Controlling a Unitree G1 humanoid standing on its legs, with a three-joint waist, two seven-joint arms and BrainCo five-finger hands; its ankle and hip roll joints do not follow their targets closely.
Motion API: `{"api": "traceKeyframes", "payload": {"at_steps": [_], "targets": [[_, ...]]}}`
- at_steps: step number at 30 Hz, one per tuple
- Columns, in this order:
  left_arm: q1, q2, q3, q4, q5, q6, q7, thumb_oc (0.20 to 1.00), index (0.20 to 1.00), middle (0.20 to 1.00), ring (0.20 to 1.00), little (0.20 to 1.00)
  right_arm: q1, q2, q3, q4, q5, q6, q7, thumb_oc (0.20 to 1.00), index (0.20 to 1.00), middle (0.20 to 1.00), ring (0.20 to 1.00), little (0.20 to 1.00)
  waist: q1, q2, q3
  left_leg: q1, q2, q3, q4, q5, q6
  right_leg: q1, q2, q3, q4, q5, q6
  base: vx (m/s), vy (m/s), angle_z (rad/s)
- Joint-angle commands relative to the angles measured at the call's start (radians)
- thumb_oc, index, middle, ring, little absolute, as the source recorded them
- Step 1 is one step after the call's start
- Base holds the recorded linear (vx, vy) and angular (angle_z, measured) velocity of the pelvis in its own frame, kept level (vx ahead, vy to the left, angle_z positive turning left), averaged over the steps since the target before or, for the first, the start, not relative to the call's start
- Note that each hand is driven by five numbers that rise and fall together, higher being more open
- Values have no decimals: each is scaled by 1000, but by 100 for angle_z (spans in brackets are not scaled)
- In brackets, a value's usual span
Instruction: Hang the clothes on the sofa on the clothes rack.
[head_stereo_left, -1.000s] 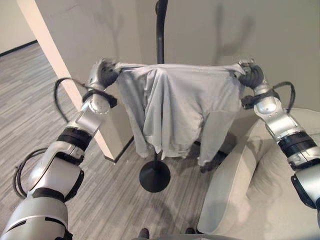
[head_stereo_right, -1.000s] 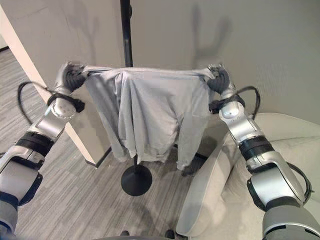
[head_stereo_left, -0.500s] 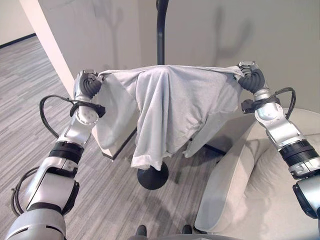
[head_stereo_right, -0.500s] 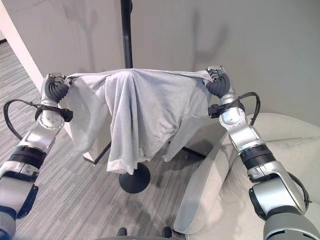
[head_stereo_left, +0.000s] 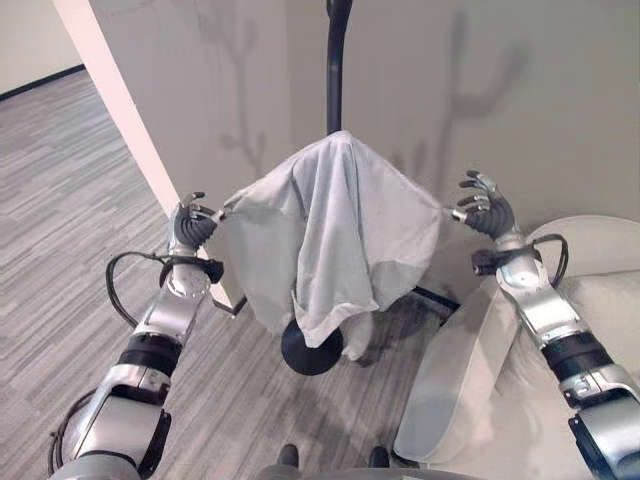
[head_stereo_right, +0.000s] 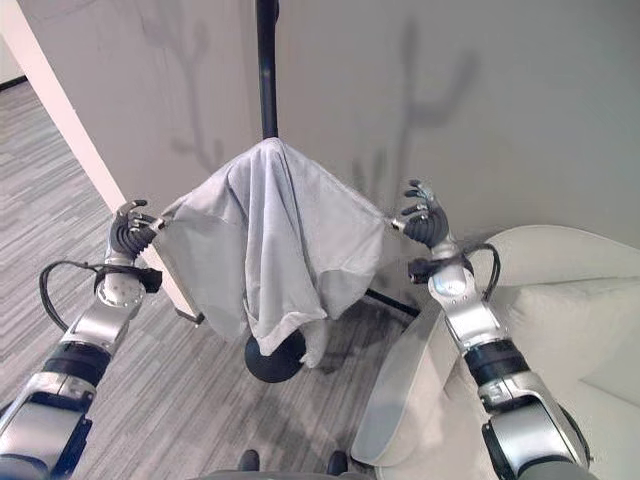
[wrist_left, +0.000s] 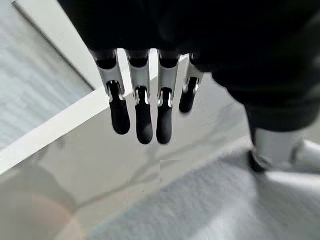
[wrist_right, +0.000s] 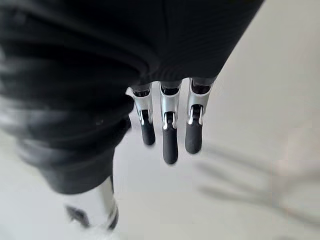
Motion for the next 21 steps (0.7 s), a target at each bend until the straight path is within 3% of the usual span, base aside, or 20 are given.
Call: {"api": "traceKeyframes", "payload": {"at_steps": [1, 11, 14, 21], "targets": [[-47, 31, 22, 19, -22, -37, -11, 1000, 1000, 1000, 1000, 1000, -1, -34, -34, -6, -40, -21, 12, 1000, 1000, 1000, 1000, 1000, 33, 12, -50, 50, 13, 60, 7, -133, -27, 43, -82, -46, 9, -40, 100, 0, 0, 0], [185, -41, 150, -143, -37, -55, -67, 1000, 1000, 1000, 1000, 1000, 266, 59, -145, -97, -66, -31, 65, 1000, 1000, 1000, 1000, 1000, 18, 35, -49, 65, 11, 66, 7, -140, -22, 55, -88, -51, 9, -44, 96, 0, 0, 0], [346, -110, 217, -216, -52, -69, -118, 1000, 1000, 1000, 1000, 1000, 406, 122, -155, -123, -19, -47, 151, 1000, 1000, 1000, 1000, 1000, 12, 43, -46, 66, 10, 70, 7, -139, -20, 54, -90, -47, 9, -44, 91, 0, 0, 0], [505, -181, 219, -196, -33, -67, -203, 1000, 1000, 1000, 1000, 1000, 518, 154, -127, -95, 11, -55, 263, 1000, 1000, 1000, 1000, 1000, 10, 51, -39, 64, 9, 76, 7, -138, -16, 51, -92, -50, 9, -43, 87, 0, 0, 0]]}}
